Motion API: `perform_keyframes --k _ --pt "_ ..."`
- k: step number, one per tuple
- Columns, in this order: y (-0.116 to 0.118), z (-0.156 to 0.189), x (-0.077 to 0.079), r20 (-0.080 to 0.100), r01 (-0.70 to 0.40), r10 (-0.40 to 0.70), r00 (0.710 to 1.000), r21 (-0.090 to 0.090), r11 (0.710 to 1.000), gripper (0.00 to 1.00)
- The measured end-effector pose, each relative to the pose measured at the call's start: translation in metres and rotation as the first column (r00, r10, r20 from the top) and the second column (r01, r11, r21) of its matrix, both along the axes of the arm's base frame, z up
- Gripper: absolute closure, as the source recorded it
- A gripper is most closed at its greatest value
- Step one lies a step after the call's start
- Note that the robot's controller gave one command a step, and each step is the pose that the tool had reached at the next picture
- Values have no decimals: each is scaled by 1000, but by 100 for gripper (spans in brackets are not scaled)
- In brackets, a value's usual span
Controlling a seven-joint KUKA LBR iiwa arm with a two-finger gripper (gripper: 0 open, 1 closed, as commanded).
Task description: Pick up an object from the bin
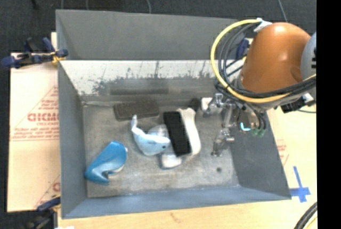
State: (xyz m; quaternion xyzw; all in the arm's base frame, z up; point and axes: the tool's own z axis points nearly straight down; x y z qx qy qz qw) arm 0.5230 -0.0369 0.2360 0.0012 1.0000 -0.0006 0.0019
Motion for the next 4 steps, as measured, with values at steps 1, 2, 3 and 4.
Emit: perform_keyframes --k 1,2,3,4 --pt "0 0 0 0 -1 1 1000 0 1000 0" --pt "18 -50 8 7 -44 44 999 -1 999 0" --pt "51 -77 27 -2 101 -101 995 2 995 0" --pt "54 -93 19 -1 -47 47 999 0 999 0"
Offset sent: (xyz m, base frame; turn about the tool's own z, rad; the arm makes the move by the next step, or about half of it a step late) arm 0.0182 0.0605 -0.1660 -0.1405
